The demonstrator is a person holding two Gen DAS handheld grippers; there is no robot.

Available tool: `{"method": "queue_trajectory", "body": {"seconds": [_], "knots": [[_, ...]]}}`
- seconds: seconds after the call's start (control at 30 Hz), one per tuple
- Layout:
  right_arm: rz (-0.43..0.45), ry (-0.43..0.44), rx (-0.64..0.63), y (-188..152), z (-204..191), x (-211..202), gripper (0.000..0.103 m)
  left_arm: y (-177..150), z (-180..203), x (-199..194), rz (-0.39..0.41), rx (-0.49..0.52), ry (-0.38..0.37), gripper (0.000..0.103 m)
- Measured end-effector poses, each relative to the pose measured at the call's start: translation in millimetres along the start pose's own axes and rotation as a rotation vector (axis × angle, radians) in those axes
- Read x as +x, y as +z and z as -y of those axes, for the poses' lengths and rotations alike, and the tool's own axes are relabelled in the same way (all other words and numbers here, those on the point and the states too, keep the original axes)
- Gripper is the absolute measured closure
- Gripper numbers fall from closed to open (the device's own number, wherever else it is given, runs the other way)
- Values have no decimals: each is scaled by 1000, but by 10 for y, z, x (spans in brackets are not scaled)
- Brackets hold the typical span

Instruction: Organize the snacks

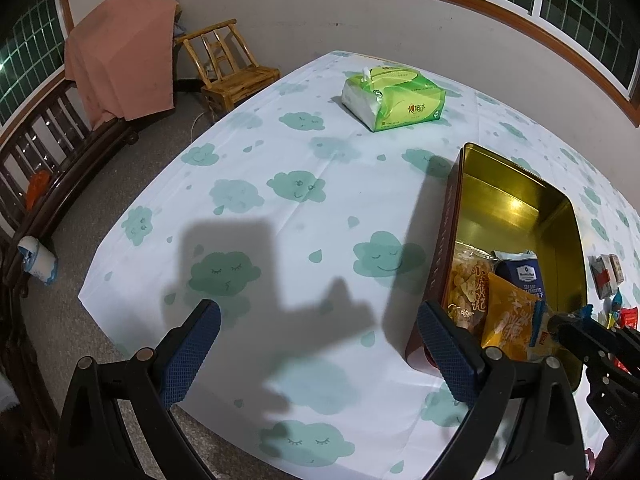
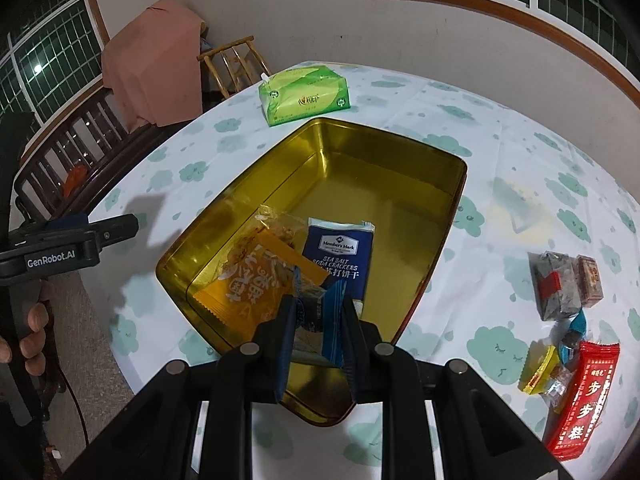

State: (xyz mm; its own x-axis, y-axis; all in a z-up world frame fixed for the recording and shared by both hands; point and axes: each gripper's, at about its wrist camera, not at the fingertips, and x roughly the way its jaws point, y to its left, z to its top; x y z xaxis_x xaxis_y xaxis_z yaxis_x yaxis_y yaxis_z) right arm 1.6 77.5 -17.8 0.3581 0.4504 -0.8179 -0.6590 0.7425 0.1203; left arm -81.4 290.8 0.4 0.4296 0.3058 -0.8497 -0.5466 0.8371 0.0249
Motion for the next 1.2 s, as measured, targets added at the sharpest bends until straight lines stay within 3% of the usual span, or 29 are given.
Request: {"method": "queue_trajectory", "body": {"seconds": [0.17, 0.3, 0.5, 0.63, 0.93, 1.2], "knots": [[1, 6, 4, 10, -7, 41, 79, 1, 41, 7, 1, 8, -10, 5], [13, 5, 9, 3, 16, -3, 65, -1, 124, -4, 4, 20, -23, 5], [70, 0, 49, -36, 207, -257, 60, 0, 314, -67, 16, 51, -51, 5], [104, -79, 88, -162, 507, -488, 50, -10, 508, -134, 27, 84, -79, 5], [77, -316, 249, -620, 1497, -802, 46, -85, 1120, -269, 40, 197, -167, 5], [0, -386, 300, -917, 1868, -694, 45, -207, 1708, -359, 31, 303, -242, 5]]}}
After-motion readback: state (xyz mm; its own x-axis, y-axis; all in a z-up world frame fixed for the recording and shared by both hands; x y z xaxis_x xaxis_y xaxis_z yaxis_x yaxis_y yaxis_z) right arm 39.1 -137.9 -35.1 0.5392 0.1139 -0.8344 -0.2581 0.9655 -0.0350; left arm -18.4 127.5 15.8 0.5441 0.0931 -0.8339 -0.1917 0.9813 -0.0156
